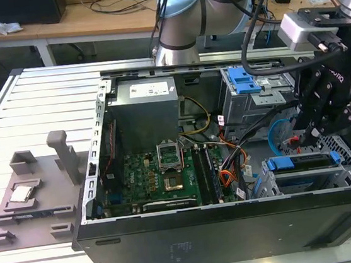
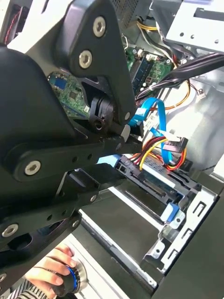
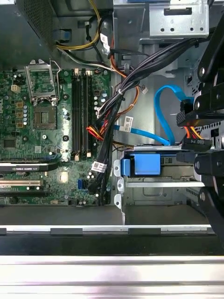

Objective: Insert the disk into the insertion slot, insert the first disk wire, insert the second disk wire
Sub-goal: 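Insert the first disk wire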

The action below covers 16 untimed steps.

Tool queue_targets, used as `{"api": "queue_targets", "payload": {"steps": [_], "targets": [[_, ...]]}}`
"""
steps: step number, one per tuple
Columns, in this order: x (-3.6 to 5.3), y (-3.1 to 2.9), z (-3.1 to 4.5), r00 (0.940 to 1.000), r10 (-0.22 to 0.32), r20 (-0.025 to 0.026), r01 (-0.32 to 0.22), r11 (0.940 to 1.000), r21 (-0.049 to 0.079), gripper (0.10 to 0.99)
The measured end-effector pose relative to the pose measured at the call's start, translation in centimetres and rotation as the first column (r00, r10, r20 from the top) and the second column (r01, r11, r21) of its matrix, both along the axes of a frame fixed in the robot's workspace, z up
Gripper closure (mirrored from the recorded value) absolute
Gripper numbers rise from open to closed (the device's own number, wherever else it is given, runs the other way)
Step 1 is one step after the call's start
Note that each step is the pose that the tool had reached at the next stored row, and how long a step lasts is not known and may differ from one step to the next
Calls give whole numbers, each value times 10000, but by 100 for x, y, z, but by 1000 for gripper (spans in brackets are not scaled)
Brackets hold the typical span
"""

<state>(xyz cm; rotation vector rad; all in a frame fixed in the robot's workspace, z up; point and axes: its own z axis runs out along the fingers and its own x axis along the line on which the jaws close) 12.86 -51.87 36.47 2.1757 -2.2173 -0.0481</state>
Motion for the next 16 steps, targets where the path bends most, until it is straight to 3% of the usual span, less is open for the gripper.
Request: {"api": "queue_targets", "payload": {"steps": [5, 12, 13, 15, 16], "targets": [[28, 5, -62, 10000, -1, -19, 1, 10000, -1, 725], [29, 5, -92, 10000, 0, -19, -1, 10000, -41, 725], [29, 5, -92, 10000, 0, -19, 0, 10000, -48, 741], [29, 5, -92, 10000, 0, -19, -1, 10000, -56, 871], [29, 5, -92, 10000, 0, -19, -1, 10000, -60, 871]]}}
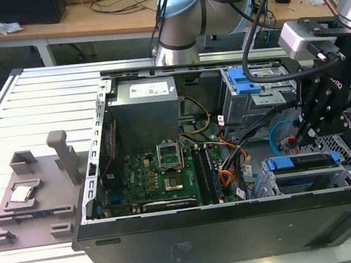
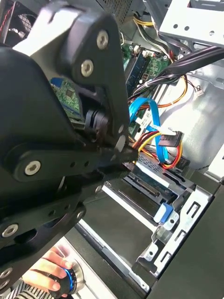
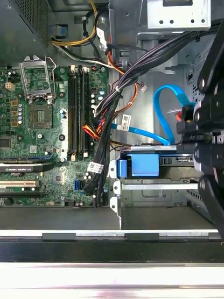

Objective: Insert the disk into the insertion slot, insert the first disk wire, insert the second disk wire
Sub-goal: 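Insert the first disk wire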

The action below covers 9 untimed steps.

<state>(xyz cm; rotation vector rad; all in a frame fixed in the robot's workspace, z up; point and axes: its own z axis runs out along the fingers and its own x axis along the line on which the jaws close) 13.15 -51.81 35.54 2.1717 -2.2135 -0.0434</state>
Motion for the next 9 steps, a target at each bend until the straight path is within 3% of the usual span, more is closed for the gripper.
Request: {"api": "queue_targets", "payload": {"steps": [1, 9], "targets": [[0, 0, 0, 10000, 0, 0, 0, 10000, -5, 922], [3, 0, 0, 10000, 0, 0, 0, 10000, -42, 922]]}}
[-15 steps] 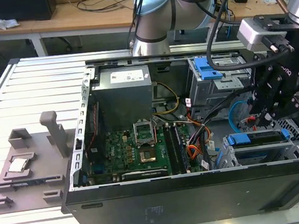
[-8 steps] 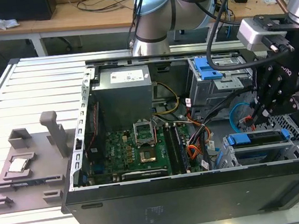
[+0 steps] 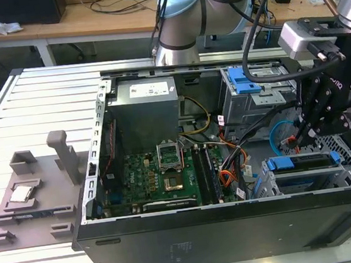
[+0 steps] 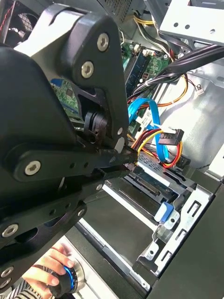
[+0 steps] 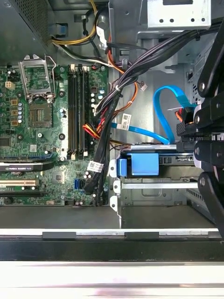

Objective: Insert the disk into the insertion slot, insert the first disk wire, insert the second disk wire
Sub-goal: 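Insert the first disk wire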

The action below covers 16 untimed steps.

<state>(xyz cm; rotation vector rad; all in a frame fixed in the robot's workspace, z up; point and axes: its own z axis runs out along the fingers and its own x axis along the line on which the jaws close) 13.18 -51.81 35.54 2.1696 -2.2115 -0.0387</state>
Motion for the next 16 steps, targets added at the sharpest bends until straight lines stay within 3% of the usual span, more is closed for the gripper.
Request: {"api": "queue_targets", "payload": {"steps": [5, 16], "targets": [[63, -14, 0, 10000, -1, -23, 1, 10000, 0, 922], [65, -297, 0, 10000, 0, -23, 0, 10000, 0, 922]]}}
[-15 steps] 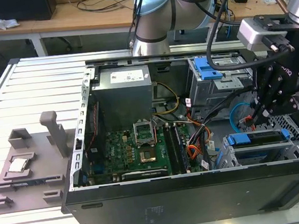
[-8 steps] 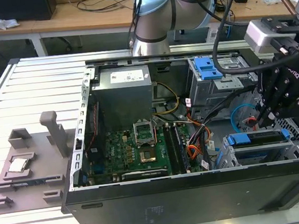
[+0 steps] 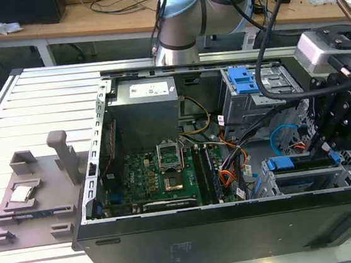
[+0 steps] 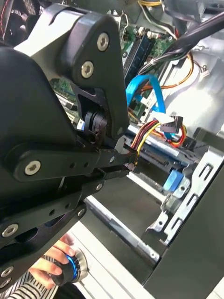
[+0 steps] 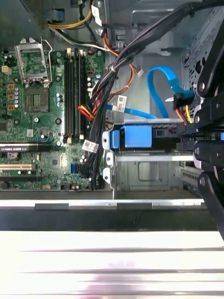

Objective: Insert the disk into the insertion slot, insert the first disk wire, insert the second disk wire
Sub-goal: 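Insert the first disk wire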

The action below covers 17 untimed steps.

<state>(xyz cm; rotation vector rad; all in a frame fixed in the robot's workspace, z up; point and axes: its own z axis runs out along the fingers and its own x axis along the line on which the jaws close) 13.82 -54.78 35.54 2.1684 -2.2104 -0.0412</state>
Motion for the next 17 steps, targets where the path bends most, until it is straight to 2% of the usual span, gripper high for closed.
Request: {"api": "queue_targets", "payload": {"steps": [2, 10, 12, 17], "targets": [[0, -52, 0, 10000, 0, 0, 0, 10000, -1, 922], [25, -57, -47, 10000, -1, 0, 1, 10000, 1, 922], [31, -41, -53, 10000, -1, 0, 1, 10000, 1, 922], [34, 72, -60, 10000, -1, 0, 1, 10000, -1, 922]]}}
